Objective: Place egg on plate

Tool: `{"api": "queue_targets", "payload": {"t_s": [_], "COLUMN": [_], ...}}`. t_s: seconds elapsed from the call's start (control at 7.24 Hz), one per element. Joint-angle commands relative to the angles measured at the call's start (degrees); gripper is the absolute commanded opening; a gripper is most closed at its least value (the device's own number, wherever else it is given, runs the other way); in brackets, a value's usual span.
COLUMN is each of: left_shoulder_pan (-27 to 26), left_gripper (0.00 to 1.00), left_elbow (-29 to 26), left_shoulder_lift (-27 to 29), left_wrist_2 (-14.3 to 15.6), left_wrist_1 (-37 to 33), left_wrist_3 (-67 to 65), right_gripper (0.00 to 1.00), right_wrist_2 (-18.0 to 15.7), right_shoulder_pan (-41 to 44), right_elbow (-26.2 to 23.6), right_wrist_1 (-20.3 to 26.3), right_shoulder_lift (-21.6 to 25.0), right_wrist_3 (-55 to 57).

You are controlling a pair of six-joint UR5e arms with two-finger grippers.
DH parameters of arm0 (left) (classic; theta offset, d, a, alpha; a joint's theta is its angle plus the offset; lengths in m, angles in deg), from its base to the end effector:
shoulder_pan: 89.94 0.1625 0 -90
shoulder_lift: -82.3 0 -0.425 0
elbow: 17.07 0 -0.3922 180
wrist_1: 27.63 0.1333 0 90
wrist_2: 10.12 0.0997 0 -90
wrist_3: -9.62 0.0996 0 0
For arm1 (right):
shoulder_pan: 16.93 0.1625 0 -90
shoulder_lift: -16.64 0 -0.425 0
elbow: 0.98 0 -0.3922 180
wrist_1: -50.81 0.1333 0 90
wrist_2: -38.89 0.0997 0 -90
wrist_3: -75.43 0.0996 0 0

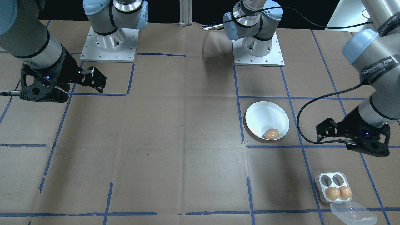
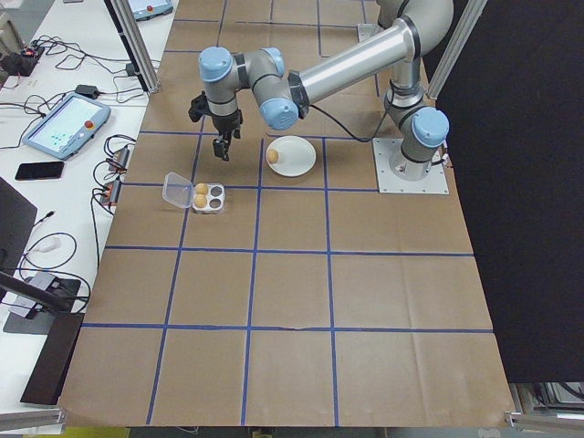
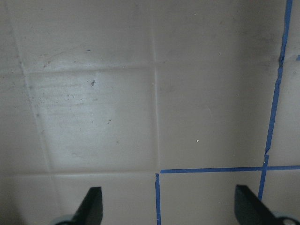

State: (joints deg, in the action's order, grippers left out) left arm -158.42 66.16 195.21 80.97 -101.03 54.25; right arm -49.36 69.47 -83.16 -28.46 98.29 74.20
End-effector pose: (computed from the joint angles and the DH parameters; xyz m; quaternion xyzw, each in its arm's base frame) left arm 0.1135 -0.6461 0.3462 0.2003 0.9797 0.0018 0.0102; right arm 0.1027 -0.5398 0.4623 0.0221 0.9948 0.0974 0.0193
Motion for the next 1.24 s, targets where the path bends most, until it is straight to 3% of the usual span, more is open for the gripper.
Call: {"api": "queue_targets", "payload": {"t_s": [0.0,0.41,1.1], "left_shoulder_pan": [0.7,0.9,2.1], "left_gripper": [1.00,1.00,0.99], "left_elbow": [-8.8,-14.4,-14.3], "left_shoulder_lift": [7.6,14.1,19.4], "left_wrist_2": [2.6,1.6,2.2], "left_wrist_1": [-0.2,-0.1,2.5], "left_wrist_3": [16.6,31.8,37.0], "right_gripper": [1.00,1.00,1.00], "right_wrist_2": [0.0,0.0,-0.1], "right_shoulder_pan": [0.0,0.0,0.0], "right_elbow": [0.0,0.0,0.0], "right_wrist_1": [0.0,0.0,0.0], "right_shoulder_lift": [0.0,-0.1,0.0], "right_wrist_3": [0.0,0.0,0.0]}}
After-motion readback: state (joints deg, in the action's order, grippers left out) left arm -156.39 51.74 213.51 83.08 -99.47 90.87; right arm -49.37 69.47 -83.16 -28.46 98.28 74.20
